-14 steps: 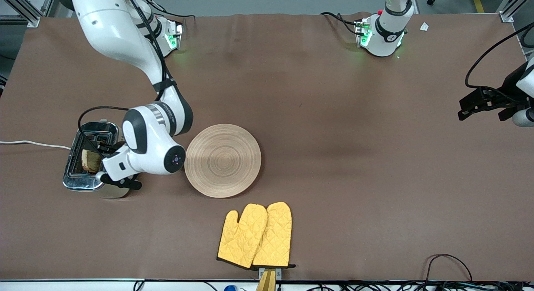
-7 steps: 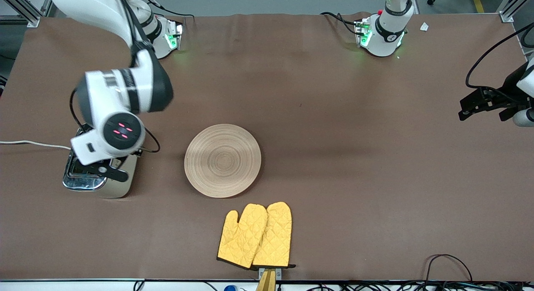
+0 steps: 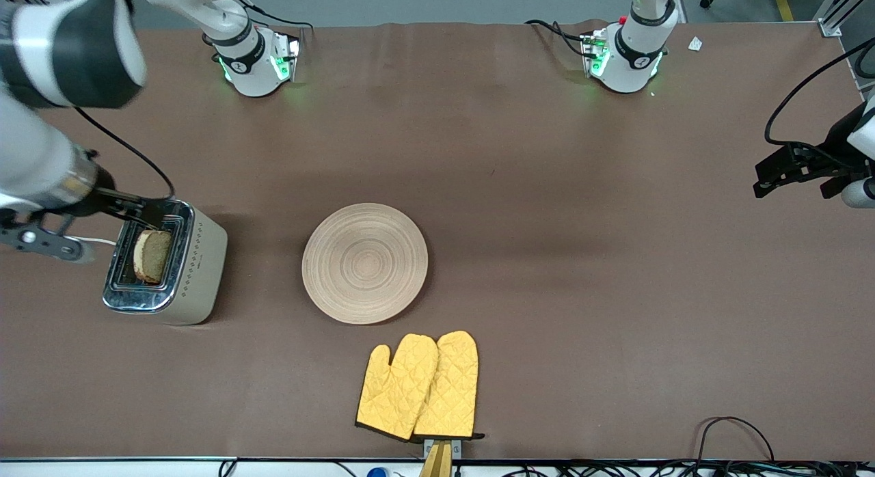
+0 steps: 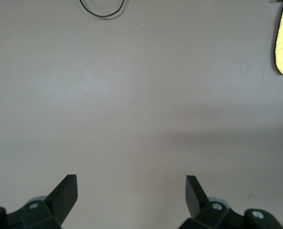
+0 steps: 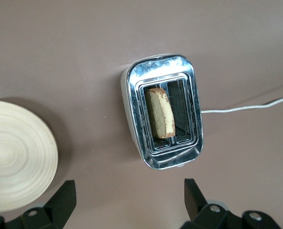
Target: Move plate and put bread in toaster
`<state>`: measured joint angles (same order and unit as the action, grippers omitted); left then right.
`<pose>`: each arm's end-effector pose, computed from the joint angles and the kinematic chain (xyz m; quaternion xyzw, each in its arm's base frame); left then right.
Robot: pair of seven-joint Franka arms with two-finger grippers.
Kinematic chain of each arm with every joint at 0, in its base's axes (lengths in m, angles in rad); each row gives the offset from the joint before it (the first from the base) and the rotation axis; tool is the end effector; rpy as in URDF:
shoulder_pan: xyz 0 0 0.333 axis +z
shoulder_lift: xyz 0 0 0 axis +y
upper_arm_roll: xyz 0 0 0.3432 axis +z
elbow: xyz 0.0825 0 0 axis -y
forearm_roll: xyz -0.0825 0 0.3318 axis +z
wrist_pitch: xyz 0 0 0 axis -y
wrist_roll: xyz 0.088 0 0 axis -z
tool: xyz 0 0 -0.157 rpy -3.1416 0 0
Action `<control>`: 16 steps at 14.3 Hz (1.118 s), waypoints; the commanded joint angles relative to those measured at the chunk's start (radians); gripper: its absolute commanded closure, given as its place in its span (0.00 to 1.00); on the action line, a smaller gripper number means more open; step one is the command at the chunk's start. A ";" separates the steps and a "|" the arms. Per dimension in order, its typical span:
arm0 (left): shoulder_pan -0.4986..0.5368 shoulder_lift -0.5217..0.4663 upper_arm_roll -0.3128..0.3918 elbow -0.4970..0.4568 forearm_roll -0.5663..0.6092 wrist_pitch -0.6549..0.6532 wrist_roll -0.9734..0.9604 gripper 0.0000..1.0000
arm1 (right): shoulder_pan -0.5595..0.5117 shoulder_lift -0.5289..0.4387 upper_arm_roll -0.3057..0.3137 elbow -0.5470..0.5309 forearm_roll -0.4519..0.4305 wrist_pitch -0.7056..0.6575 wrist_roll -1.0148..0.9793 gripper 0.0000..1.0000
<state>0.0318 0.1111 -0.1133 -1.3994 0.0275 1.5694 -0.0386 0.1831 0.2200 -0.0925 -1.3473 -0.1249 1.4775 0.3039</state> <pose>0.5420 -0.0360 0.6161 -0.9993 0.0205 -0.0302 0.0057 0.5593 0.0363 0.5715 0.9905 -0.1084 -0.0292 0.0797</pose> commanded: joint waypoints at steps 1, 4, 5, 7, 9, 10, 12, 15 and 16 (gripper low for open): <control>0.002 -0.010 -0.003 -0.001 0.003 0.004 0.017 0.00 | -0.066 -0.074 0.010 -0.059 0.045 0.015 -0.173 0.00; 0.000 -0.010 -0.003 -0.001 0.005 0.004 0.016 0.00 | -0.105 -0.085 0.011 -0.061 0.062 0.006 -0.290 0.00; 0.000 -0.010 -0.003 -0.001 0.005 0.004 0.016 0.00 | -0.120 -0.091 0.011 -0.061 0.083 0.003 -0.311 0.00; 0.003 -0.010 -0.003 -0.001 0.005 0.003 0.017 0.00 | -0.164 -0.105 0.016 -0.064 0.117 -0.008 -0.342 0.00; 0.004 -0.010 -0.003 -0.001 0.006 0.003 0.017 0.00 | -0.185 -0.129 0.019 -0.070 0.132 -0.019 -0.345 0.00; 0.004 -0.010 -0.003 -0.001 0.006 0.003 0.017 0.00 | -0.201 -0.152 0.019 -0.099 0.160 -0.031 -0.347 0.00; 0.004 -0.010 -0.003 -0.001 0.008 0.003 0.017 0.00 | -0.208 -0.221 0.019 -0.197 0.174 -0.007 -0.348 0.00; 0.004 -0.010 -0.003 -0.001 0.008 0.003 0.017 0.00 | -0.211 -0.248 0.023 -0.227 0.174 0.004 -0.348 0.00; 0.004 -0.010 -0.003 -0.001 0.008 0.003 0.017 0.00 | -0.211 -0.248 0.023 -0.227 0.174 0.001 -0.348 0.00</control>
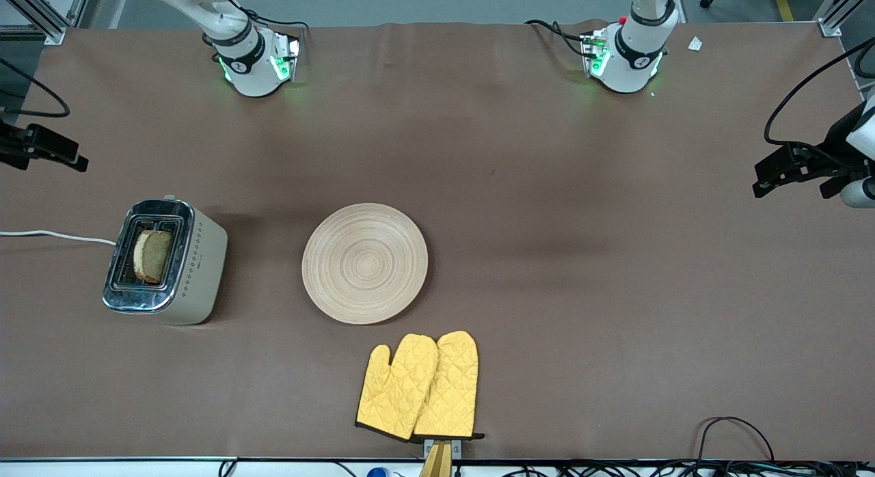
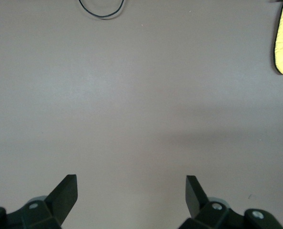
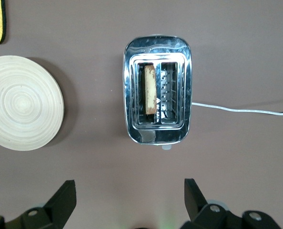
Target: Move plate and put bread in toaster
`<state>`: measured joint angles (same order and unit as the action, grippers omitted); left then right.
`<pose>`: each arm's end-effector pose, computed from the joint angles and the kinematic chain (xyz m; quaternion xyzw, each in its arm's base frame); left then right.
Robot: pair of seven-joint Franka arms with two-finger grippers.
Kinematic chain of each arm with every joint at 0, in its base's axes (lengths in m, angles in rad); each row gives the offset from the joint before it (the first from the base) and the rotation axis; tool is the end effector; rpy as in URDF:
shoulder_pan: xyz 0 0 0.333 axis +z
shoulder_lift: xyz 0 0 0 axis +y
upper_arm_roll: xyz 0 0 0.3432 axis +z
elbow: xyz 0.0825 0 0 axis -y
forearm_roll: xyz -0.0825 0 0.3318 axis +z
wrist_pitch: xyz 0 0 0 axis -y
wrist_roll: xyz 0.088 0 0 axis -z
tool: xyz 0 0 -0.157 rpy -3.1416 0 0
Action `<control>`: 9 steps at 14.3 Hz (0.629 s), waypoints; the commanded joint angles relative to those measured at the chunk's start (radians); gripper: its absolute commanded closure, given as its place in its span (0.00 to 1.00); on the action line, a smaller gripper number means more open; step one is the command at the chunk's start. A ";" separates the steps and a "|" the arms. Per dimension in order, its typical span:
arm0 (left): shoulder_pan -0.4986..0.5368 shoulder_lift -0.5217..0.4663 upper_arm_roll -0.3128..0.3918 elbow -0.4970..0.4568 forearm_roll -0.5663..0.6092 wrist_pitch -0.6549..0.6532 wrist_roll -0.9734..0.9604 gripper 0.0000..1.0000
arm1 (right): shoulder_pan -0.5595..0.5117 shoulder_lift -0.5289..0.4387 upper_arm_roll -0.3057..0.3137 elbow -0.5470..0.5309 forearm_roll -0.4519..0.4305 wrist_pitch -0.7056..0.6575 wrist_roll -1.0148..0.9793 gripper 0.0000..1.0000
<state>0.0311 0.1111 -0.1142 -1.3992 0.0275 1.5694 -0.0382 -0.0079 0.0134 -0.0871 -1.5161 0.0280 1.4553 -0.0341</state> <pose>0.5420 -0.0368 0.6162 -0.9993 0.0215 -0.0303 0.0056 0.4896 -0.0417 0.6082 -0.9988 0.0293 0.0361 0.0157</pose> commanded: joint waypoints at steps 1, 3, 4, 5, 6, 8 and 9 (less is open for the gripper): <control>0.004 -0.010 -0.002 -0.001 0.009 0.003 0.017 0.00 | -0.017 -0.040 0.018 -0.053 0.021 0.023 -0.010 0.00; 0.004 -0.008 -0.002 -0.001 0.012 0.003 0.017 0.00 | -0.015 -0.038 0.018 -0.050 0.021 0.025 -0.009 0.00; 0.004 -0.008 -0.002 -0.001 0.014 0.003 0.017 0.00 | -0.012 -0.038 0.018 -0.050 0.021 0.025 -0.009 0.00; 0.004 -0.010 -0.002 -0.001 0.014 0.003 0.017 0.00 | -0.004 -0.038 0.018 -0.049 0.021 0.025 -0.009 0.00; 0.004 -0.008 -0.002 0.000 0.015 0.003 0.015 0.00 | 0.000 -0.038 0.018 -0.049 0.018 0.024 -0.009 0.00; 0.003 -0.007 -0.002 0.000 0.015 0.003 0.015 0.00 | -0.003 -0.038 0.017 -0.049 0.018 0.025 -0.009 0.00; 0.001 -0.007 -0.001 0.000 0.015 0.003 0.014 0.00 | -0.001 -0.038 0.017 -0.049 0.018 0.025 -0.006 0.00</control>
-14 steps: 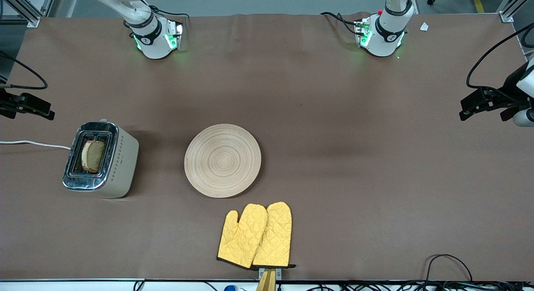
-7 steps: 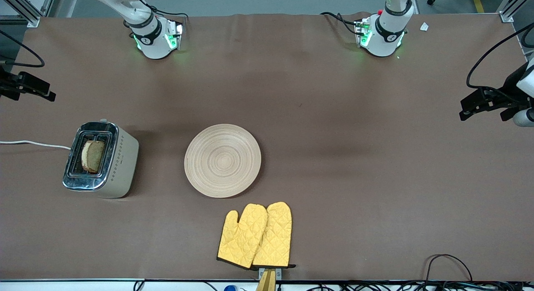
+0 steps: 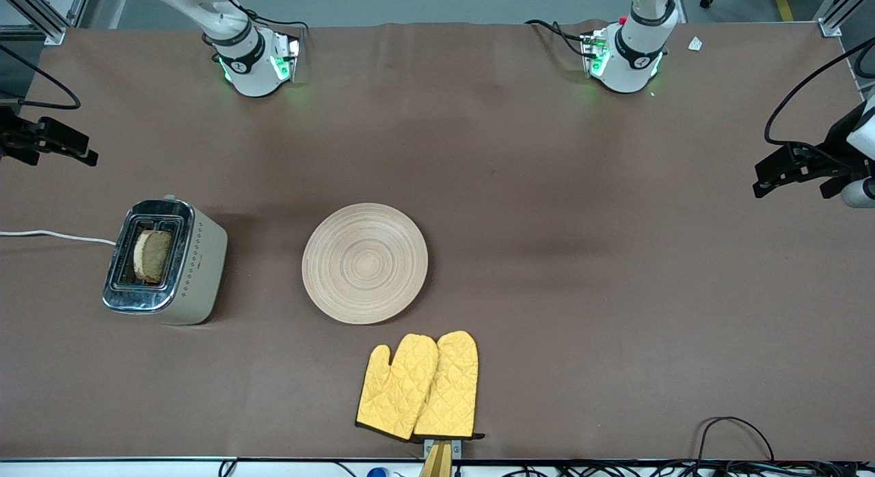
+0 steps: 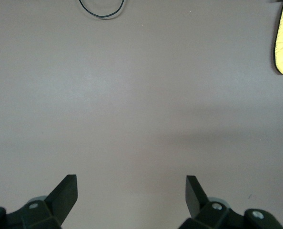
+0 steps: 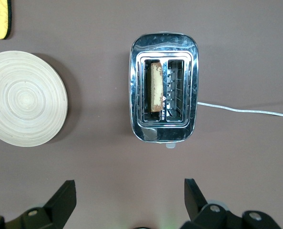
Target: Move plate and put bread in toaster
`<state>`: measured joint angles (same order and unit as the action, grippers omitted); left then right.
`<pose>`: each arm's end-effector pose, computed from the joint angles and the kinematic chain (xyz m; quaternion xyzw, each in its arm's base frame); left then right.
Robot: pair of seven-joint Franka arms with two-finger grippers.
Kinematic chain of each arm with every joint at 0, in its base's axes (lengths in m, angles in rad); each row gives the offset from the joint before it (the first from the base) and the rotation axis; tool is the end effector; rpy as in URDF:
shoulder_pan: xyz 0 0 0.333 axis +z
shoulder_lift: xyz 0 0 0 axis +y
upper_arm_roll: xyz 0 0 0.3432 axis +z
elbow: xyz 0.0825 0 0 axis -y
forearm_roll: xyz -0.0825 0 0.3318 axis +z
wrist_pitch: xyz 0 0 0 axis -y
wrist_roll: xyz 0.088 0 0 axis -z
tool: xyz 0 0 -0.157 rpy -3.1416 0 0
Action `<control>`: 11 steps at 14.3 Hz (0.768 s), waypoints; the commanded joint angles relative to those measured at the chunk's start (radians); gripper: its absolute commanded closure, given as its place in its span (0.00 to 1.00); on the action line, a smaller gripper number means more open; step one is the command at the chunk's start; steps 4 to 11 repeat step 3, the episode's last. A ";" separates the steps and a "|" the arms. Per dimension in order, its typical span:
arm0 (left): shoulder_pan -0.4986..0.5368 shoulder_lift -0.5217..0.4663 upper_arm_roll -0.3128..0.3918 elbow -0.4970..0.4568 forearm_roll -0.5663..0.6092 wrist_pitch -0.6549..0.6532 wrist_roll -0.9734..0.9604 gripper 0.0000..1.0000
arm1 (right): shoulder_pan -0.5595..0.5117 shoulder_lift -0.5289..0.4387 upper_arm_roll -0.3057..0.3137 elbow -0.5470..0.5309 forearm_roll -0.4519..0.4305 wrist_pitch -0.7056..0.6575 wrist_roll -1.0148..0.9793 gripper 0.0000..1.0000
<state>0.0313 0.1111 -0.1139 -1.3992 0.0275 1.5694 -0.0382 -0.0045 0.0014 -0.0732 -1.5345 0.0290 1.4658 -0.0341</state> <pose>0.5420 -0.0366 0.6162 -0.9993 0.0212 -0.0303 0.0056 0.4874 -0.0331 0.6074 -0.9991 0.0208 0.0342 0.0163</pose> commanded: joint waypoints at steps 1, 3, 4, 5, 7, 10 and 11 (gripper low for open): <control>0.004 -0.007 -0.003 0.000 0.015 0.003 0.015 0.00 | -0.003 -0.026 0.003 -0.030 0.017 0.011 -0.004 0.00; 0.005 -0.007 -0.001 0.000 0.015 0.003 0.015 0.00 | -0.003 -0.026 0.003 -0.030 0.017 0.010 -0.001 0.00; 0.005 -0.007 -0.001 0.000 0.015 0.003 0.015 0.00 | -0.003 -0.026 0.003 -0.030 0.017 0.010 -0.001 0.00; 0.005 -0.007 -0.001 0.000 0.015 0.003 0.015 0.00 | -0.003 -0.026 0.003 -0.030 0.017 0.010 -0.001 0.00; 0.005 -0.007 -0.001 0.000 0.015 0.003 0.015 0.00 | -0.003 -0.026 0.003 -0.030 0.017 0.010 -0.001 0.00; 0.005 -0.007 -0.001 0.000 0.015 0.003 0.015 0.00 | -0.003 -0.026 0.003 -0.030 0.017 0.010 -0.001 0.00; 0.005 -0.007 -0.001 0.000 0.015 0.003 0.015 0.00 | -0.003 -0.026 0.003 -0.030 0.017 0.010 -0.001 0.00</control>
